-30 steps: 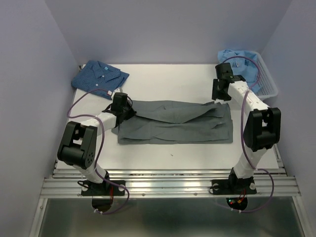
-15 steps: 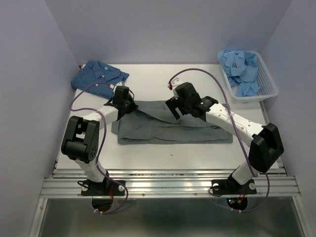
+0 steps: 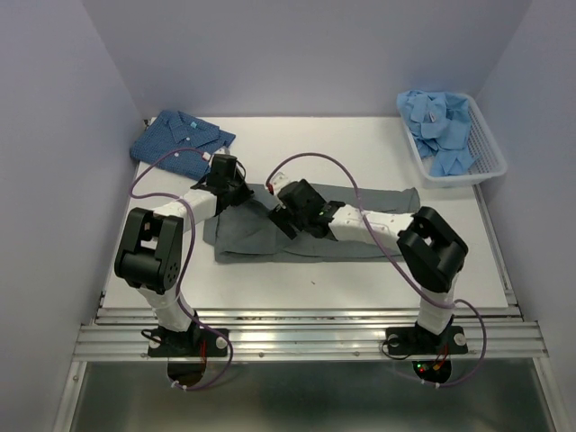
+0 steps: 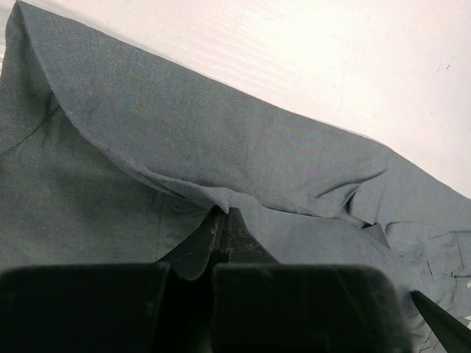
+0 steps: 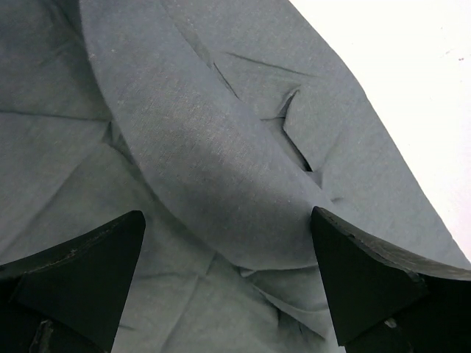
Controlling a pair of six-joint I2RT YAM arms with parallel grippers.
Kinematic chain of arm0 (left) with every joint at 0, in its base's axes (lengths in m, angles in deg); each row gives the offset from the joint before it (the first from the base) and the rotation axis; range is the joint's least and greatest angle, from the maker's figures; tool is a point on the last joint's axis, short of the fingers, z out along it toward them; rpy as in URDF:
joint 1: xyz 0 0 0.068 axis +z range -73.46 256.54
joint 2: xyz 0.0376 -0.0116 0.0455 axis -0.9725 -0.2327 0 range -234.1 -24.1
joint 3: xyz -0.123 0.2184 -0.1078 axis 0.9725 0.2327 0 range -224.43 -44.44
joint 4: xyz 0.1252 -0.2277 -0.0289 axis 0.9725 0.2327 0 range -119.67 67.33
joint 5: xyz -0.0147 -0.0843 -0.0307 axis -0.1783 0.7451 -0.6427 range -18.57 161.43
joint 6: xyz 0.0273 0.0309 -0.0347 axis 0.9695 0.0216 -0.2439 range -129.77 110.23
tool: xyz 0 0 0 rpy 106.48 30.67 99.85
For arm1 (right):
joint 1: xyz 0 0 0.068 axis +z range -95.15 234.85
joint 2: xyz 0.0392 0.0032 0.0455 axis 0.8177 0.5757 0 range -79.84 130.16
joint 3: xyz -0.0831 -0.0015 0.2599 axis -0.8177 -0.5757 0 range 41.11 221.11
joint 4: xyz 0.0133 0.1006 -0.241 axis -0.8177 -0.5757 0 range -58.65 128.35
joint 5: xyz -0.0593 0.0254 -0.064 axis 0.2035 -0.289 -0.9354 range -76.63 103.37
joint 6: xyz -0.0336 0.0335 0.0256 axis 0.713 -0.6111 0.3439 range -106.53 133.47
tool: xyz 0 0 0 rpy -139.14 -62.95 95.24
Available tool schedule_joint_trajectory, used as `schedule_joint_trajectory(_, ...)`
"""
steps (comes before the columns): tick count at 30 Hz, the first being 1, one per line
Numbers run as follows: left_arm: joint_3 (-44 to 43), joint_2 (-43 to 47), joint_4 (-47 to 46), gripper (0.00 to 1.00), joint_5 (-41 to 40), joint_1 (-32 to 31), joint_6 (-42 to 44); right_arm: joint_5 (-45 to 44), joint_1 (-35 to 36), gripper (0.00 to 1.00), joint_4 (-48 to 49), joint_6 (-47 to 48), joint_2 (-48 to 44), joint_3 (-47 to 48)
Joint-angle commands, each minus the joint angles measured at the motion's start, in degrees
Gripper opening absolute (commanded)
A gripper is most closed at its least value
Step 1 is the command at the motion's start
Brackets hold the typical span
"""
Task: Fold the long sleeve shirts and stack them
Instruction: Fold the shirt
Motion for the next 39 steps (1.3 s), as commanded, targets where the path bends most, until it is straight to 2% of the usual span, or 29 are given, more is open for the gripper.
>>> schedule_joint_trajectory(1,-2.12,1.09,0.14,0.0,0.86,-0.03,0.48,-10.79,1.86,1.0,8.49,4.24,3.89,2.04)
schedule_joint_trajectory(8,-1.5,2.59,0.4,0.0,0.43,0.06,0.57,-32.41,1.86,1.0,16.49,6.36,6.64,-0.23)
schedule_joint_trajectory(11,-1.33,2.85,0.49,0.0,0.34,-0.03,0.66,-36.3,1.86,1.0,19.48,5.92,4.45,-2.17)
schedule_joint_trajectory(15,-1.24,2.68,0.49,0.0,0.25,0.06,0.66,-37.11,1.86,0.99,19.66,5.83,2.15,-4.29)
schedule_joint_trajectory(18,-1.5,2.59,0.49,0.0,0.16,0.06,0.66,-38.07,1.86,0.95,19.75,6.36,1.36,-5.34)
schedule_joint_trajectory(19,-1.5,2.5,0.49,0.0,0.07,0.06,0.57,-38.34,1.86,0.79,19.66,6.88,1.71,-5.52)
schedule_joint_trajectory(21,-1.59,2.42,0.49,0.0,0.07,0.06,0.66,-39.12,1.86,0.65,19.66,7.85,2.07,-5.69)
schedule_joint_trajectory(22,-1.68,2.42,0.58,0.0,0.07,0.06,0.66,-39.48,1.86,0.62,19.66,8.29,2.15,-5.95)
schedule_joint_trajectory(27,-1.68,2.24,0.58,0.0,-0.37,-0.03,0.57,-40.98,1.24,0.62,19.58,9.87,-0.83,-9.2)
schedule_joint_trajectory(29,-1.94,2.07,0.58,0.0,-0.19,-0.03,0.57,-39.75,-0.6,0.39,19.31,9.88,-2.58,-10.52)
schedule_joint_trajectory(30,-2.03,1.98,0.58,0.0,-0.02,-0.03,0.57,-36.61,-0.6,0.36,18.96,9.96,-4.33,-11.4)
schedule_joint_trajectory(31,-2.29,1.72,0.58,0.0,-0.02,-0.03,0.57,-35.1,-1.39,0.26,18.79,10.05,-5.22,-11.58)
schedule_joint_trajectory(34,-3.08,1.27,0.67,0.0,0.42,-0.03,0.84,-27.2,-2.88,0.14,18.52,10.05,-8.12,-11.85)
schedule_joint_trajectory(36,-3.7,1.01,0.67,0.0,0.77,-0.03,1.01,-19.41,-4.03,0.11,16.95,9.61,-9.35,-11.67)
schedule_joint_trajectory(39,-4.14,0.92,0.67,0.0,0.78,0.06,1.19,-15.24,-6.48,0.06,16.94,11.36,-10.76,-11.58)
